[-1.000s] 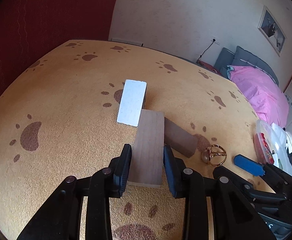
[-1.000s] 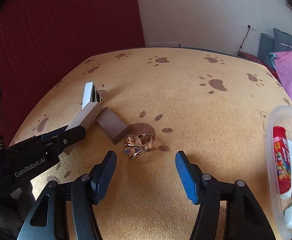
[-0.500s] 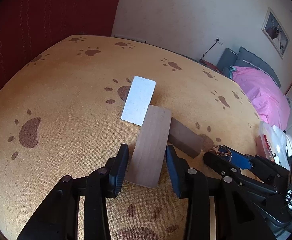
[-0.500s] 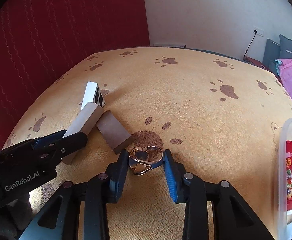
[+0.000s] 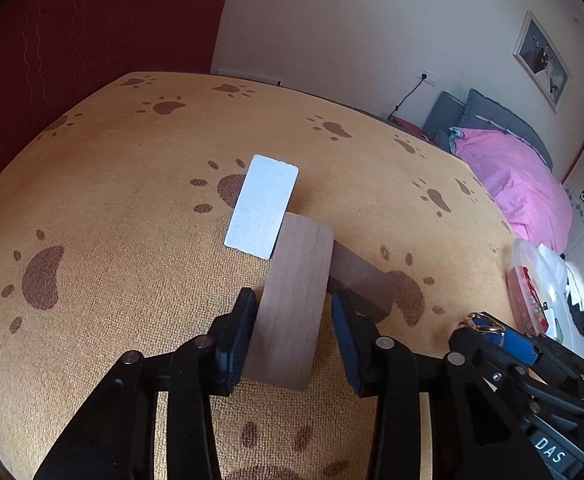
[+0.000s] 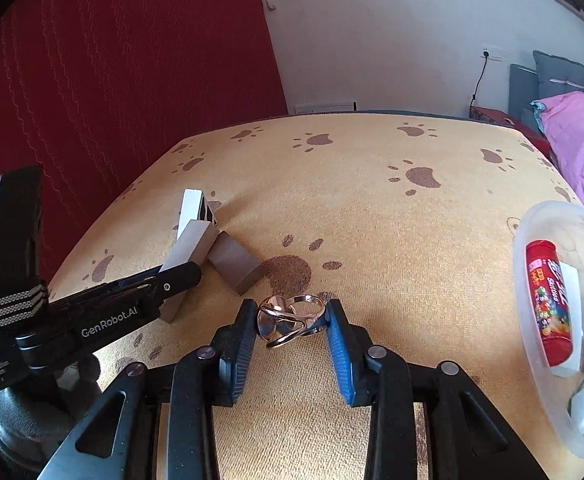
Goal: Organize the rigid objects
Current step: 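Lift the wooden block with the left gripper while the right grasps the gold ring, then carry the gold ring into the bowl and release it with the right gripper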
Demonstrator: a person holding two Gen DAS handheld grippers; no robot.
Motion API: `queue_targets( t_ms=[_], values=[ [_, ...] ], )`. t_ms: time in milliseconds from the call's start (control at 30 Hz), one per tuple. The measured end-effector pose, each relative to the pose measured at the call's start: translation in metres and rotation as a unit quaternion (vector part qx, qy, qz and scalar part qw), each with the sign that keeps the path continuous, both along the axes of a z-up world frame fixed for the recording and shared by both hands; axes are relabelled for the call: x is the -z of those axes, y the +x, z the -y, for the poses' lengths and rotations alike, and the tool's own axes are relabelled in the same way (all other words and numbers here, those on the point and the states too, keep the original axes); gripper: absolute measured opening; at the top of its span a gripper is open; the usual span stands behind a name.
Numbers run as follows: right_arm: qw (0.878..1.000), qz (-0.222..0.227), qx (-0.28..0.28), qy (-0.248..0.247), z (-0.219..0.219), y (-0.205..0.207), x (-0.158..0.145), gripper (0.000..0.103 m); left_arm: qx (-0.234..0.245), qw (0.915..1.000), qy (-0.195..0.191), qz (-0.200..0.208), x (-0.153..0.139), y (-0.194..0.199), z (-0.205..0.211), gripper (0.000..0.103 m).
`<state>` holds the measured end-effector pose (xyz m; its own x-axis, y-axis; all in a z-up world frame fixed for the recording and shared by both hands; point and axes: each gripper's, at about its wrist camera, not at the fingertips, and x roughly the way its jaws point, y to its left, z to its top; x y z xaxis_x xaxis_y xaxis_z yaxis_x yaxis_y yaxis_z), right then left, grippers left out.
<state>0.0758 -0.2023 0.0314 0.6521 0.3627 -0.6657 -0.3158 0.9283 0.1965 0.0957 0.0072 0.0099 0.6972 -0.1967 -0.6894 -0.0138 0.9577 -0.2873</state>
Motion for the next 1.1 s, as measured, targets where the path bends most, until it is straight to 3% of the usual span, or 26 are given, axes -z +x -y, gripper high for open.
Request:
queue_targets(
  t_ms=[267, 567, 1100],
  values=[
    [0.999, 0.017, 0.043, 0.02, 0.024, -0.016, -0.009, 0.037, 0.006, 0.9998, -0.007, 0.02, -0.005, -0.008, 0.001, 0.03],
    [0.992, 0.038, 0.114, 0.029, 0.065, -0.029, -0.019, 0.037, 0.044, 0.9976, -0.009, 0.052, -0.018, -0.021, 0.017, 0.03],
    [0.962, 0.059, 0.265, 0.036, 0.162, -0.055, -0.025, 0.037, 0.052, 0.9973, -0.004, 0.053, -0.018, -0.022, 0.023, 0.03]
  ],
)
